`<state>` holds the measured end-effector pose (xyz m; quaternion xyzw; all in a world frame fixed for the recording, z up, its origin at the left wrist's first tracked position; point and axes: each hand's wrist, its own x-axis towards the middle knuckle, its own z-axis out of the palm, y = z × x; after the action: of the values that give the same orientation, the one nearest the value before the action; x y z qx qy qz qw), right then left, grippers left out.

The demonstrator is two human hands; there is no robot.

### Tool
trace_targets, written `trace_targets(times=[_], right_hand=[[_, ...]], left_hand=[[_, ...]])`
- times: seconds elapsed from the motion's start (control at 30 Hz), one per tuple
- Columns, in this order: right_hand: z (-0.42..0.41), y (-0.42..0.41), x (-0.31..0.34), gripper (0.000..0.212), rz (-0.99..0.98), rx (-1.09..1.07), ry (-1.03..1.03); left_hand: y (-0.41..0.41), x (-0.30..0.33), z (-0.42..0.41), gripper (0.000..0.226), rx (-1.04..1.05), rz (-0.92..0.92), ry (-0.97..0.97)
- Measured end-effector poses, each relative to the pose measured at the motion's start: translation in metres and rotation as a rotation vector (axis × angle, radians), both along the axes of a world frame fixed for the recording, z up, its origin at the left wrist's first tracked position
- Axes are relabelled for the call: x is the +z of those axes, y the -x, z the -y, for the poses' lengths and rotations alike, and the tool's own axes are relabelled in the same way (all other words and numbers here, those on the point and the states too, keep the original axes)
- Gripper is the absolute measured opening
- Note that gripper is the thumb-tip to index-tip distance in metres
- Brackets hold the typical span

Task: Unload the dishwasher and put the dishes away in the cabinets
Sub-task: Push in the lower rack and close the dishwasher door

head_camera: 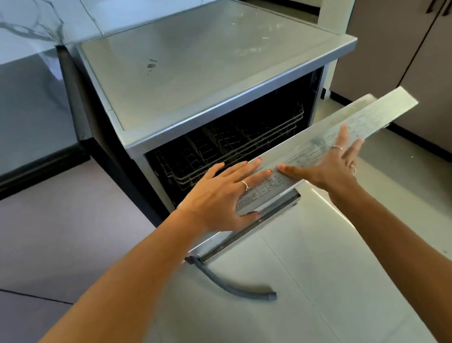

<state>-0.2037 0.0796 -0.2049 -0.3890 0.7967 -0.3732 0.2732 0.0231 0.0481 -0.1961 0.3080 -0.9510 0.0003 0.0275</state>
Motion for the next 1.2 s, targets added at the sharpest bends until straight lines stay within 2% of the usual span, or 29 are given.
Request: trace_targets(times=[0.13, 0.3, 0.43, 0.63, 0.8, 1.0, 1.1, 1.2], right_hand=[[0.014, 0.005, -0.001, 0.131, -0.283, 0.224, 0.064], [0.032, 0.023, -0.006, 0.099, -0.578, 0.602, -0.041], [0.045, 0.034, 0.001, 0.114, -0.691, 0.850, -0.040], [0.058, 0.021, 0.005, 0.101, -0.872, 0.703, 0.006], [0.079, 0.026, 0.012, 0.100, -1.098, 0.792, 0.053], [0.112, 0.028, 0.027, 0.105, -1.018, 0.942, 0.064], [0.126, 0.027, 0.028, 0.100, -0.991, 0.953, 0.128], [0.137, 0.027, 0.022, 0.098, -1.042, 0.916, 0.233]], left_hand=[[-0.006, 0.003, 0.008, 0.084, 0.045, -0.014, 0.079], [-0.003, 0.010, 0.013, 0.087, 0.132, 0.007, 0.071], [-0.008, 0.019, 0.022, 0.089, 0.198, 0.042, 0.081], [-0.011, 0.017, 0.033, 0.092, 0.342, 0.087, 0.093], [-0.008, 0.020, 0.039, 0.093, 0.448, 0.112, 0.181], [-0.003, 0.013, 0.048, 0.107, 0.591, 0.057, 0.402], [-0.003, 0.012, 0.057, 0.116, 0.694, -0.018, 0.420], [-0.006, 0.011, 0.067, 0.115, 0.702, -0.015, 0.431]])
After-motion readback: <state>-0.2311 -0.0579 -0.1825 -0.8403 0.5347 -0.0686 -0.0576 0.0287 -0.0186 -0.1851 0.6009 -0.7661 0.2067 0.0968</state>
